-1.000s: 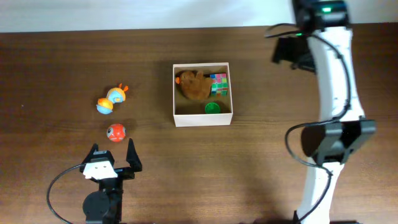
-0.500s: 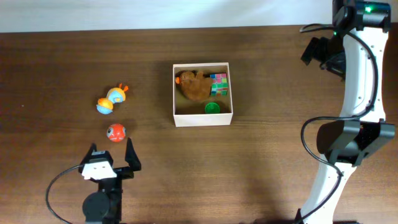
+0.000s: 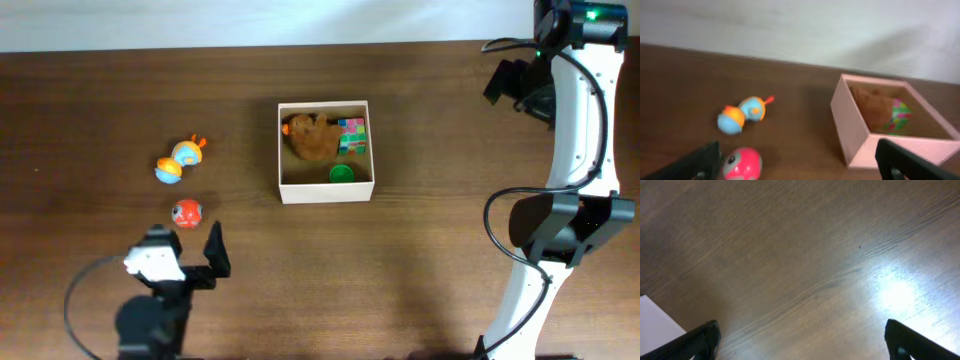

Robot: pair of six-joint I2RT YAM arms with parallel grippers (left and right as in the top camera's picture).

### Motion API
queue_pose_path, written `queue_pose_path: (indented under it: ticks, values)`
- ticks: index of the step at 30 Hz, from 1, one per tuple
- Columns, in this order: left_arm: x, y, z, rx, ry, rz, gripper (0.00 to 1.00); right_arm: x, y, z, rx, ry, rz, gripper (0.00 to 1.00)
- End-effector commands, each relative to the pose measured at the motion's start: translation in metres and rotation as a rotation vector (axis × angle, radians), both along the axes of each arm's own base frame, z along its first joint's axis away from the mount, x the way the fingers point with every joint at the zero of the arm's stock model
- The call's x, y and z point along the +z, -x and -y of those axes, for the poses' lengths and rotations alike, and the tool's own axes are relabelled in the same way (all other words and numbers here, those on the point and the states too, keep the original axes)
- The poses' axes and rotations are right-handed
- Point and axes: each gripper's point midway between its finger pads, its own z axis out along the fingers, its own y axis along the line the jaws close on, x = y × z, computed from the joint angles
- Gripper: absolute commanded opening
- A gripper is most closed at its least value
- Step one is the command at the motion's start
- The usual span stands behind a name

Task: Pack container
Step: 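Move the left gripper down onto the blue-and-orange duck toy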

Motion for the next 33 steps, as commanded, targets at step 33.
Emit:
queue_pose_path:
  ticks: [33]
  values:
    - [0.002,-0.125,0.005,-0.126,-0.163,-0.953,0.99,0.012,0.003,-0.002,-0.005,0.000,0.028,0.99]
